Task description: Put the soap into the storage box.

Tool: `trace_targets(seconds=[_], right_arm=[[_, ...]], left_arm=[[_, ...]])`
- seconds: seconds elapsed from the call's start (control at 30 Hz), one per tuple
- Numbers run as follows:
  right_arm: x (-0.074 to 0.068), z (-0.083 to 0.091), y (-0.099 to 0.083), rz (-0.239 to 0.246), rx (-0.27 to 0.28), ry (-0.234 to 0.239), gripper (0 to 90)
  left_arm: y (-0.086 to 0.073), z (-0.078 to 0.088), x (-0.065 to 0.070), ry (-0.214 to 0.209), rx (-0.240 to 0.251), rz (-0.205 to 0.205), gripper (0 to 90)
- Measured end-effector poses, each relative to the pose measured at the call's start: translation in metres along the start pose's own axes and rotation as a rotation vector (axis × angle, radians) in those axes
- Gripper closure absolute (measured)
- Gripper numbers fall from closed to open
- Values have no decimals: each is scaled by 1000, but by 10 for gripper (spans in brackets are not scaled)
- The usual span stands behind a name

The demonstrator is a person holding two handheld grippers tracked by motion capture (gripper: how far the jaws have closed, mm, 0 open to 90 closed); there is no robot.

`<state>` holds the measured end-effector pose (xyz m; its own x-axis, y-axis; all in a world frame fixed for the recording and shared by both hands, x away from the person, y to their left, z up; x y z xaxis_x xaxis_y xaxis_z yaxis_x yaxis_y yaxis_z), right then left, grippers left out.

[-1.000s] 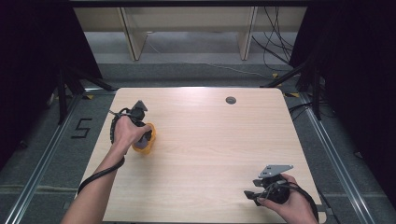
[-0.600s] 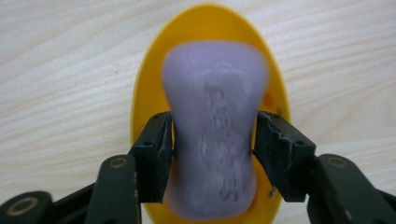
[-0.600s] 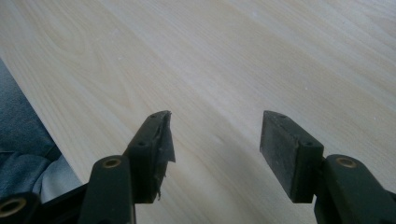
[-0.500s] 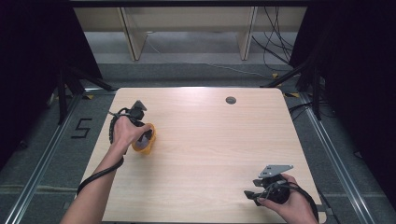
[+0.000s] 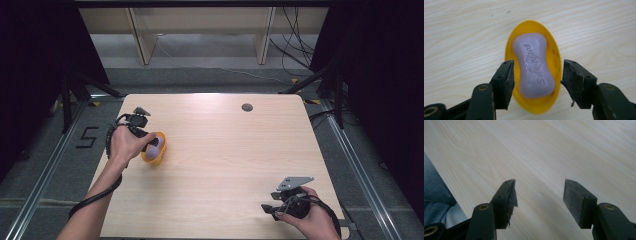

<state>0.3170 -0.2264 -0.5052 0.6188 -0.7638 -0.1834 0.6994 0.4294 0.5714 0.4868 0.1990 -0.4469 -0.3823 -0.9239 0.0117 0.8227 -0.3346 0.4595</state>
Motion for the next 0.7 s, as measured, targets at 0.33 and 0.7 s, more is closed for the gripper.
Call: trace_targets(seconds=[0.33,0.7], right_arm=[[-1,0,0,-12,-7,2,435],[-2,1,0,-14,-8,0,435]], left_arm=[[-38,19,12,-37,70,-80,420],[-81,20,25,-48,153,-119,424]])
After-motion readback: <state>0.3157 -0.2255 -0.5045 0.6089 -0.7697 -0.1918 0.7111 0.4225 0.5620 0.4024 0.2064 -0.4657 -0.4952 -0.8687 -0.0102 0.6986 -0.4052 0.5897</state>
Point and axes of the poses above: each handheld gripper's, and its own axes: z roughly backward along the jaws, y roughly out of its top, x roughly to its right, the point moved 5 cm from there along -z, roughly forward along the jaws, and after that the axes turned 7 degrees about -z, right-handed, at the moved point
